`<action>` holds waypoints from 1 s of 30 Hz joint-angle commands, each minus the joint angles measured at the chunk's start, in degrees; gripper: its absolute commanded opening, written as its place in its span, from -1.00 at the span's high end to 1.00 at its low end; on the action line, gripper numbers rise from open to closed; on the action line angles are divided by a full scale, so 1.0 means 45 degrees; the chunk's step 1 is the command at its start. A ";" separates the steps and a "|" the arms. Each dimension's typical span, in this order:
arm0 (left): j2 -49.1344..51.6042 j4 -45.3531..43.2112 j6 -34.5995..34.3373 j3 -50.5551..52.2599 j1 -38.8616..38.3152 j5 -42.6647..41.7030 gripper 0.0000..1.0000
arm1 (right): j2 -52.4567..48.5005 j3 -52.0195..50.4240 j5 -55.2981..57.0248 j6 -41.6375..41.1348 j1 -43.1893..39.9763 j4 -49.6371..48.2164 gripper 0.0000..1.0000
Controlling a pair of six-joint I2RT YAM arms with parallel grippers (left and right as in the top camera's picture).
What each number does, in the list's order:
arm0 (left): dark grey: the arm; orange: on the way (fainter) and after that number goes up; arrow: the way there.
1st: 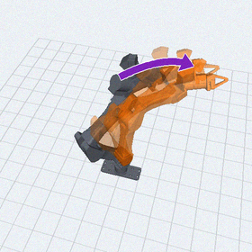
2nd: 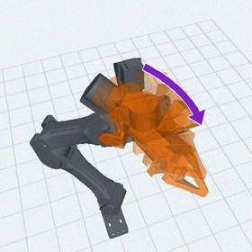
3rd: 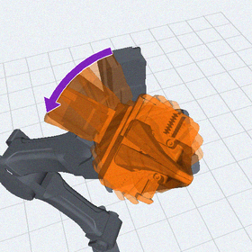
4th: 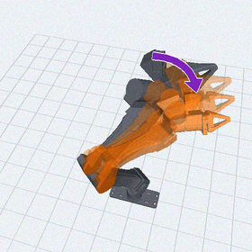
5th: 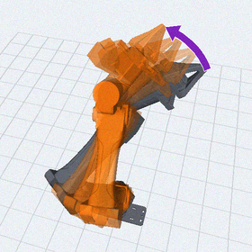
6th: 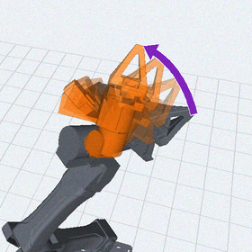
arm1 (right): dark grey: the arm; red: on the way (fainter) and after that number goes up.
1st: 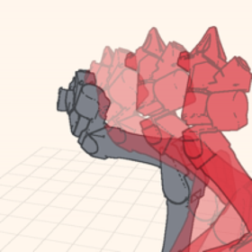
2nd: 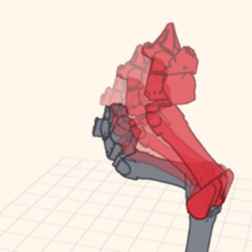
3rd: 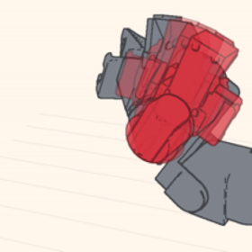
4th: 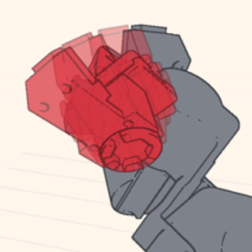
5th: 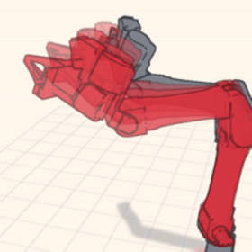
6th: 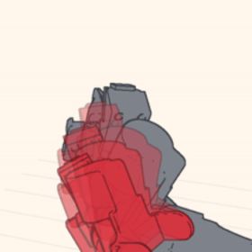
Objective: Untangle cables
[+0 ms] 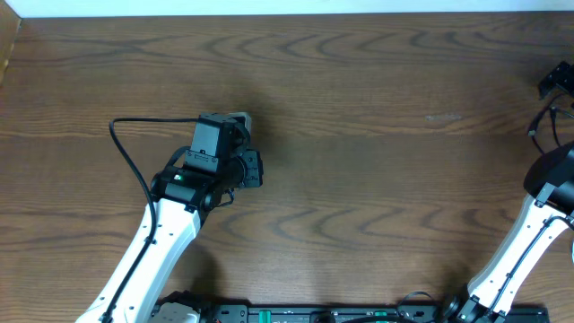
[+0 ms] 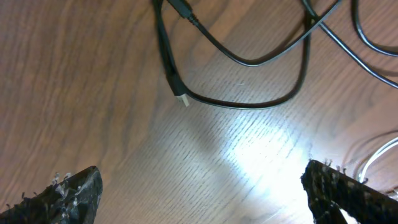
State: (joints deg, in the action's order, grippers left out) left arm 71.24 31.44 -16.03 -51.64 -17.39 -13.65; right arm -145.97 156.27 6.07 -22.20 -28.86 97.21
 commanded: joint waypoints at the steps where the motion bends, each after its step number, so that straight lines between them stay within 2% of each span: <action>1: -0.0117 -0.0063 0.0262 0.0010 -0.0024 -0.0058 0.69 | 0.0529 -0.0233 0.0593 -0.0491 0.0189 0.0024 -0.98; 6: -0.0117 -0.0369 0.0452 0.0010 -0.0024 -0.0058 0.69 | 0.0529 -0.1078 0.1010 -0.0291 0.0267 -0.0617 -0.99; 13: -0.0117 -0.0758 0.0457 0.0010 -0.0024 -0.0058 0.69 | 0.0529 -0.3181 0.0797 0.0209 0.0267 -0.2691 -0.99; 23: -0.0117 -0.1345 0.0452 0.0010 -0.0024 -0.0053 0.68 | 0.0529 -0.6023 -0.0714 0.1457 0.0267 -0.5634 -0.98; 30: -0.0117 -0.1477 0.0452 0.0010 -0.0024 -0.0053 0.68 | 0.0529 -0.6921 -0.1831 0.2268 0.0267 -0.6829 -0.98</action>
State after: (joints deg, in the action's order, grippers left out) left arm 71.24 25.06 -14.94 -51.64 -17.37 -13.63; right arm -144.86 126.85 0.86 -14.72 -27.99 67.42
